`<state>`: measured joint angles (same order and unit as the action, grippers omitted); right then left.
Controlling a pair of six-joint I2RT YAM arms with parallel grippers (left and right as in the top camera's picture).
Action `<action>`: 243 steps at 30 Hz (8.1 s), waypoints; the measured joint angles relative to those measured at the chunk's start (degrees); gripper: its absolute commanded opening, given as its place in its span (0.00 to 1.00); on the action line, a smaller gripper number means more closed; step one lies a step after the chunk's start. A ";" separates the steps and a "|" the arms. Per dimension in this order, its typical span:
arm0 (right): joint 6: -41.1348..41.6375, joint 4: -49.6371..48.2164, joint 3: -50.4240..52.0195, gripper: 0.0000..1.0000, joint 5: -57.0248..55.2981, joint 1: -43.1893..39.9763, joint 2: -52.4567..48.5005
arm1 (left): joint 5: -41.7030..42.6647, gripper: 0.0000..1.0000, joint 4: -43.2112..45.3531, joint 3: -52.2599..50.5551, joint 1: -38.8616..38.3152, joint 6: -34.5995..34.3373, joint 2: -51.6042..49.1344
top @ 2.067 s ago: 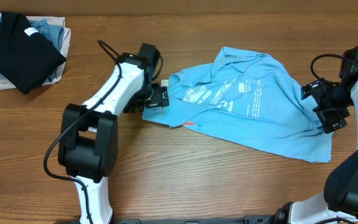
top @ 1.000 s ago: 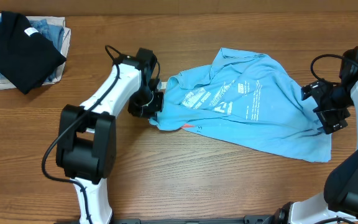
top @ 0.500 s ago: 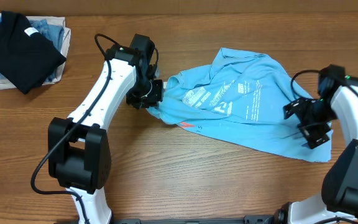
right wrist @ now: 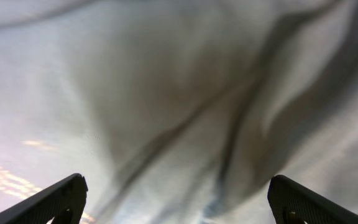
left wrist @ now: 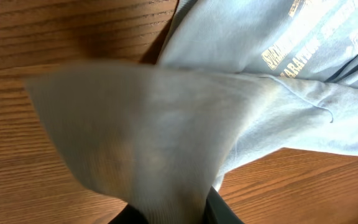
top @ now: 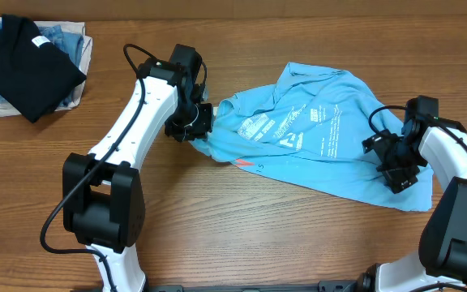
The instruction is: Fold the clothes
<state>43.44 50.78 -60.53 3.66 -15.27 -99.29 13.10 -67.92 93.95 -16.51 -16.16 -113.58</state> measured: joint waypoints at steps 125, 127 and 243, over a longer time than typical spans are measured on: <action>-0.59 37.90 -25.77 0.04 0.70 -0.07 30.05 | -7.10 0.04 -7.96 3.08 -0.66 -7.76 45.90; -1.33 40.41 -29.29 0.04 0.59 -0.07 30.53 | -7.96 0.04 -7.98 3.08 -0.66 -8.15 49.27; -13.31 -9.86 28.55 0.73 33.44 54.36 22.40 | -21.18 0.06 -17.42 15.98 0.13 -13.55 25.70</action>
<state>30.13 40.93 -31.99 37.10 39.09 -76.88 -8.08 -85.34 109.93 -16.38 -29.71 -87.88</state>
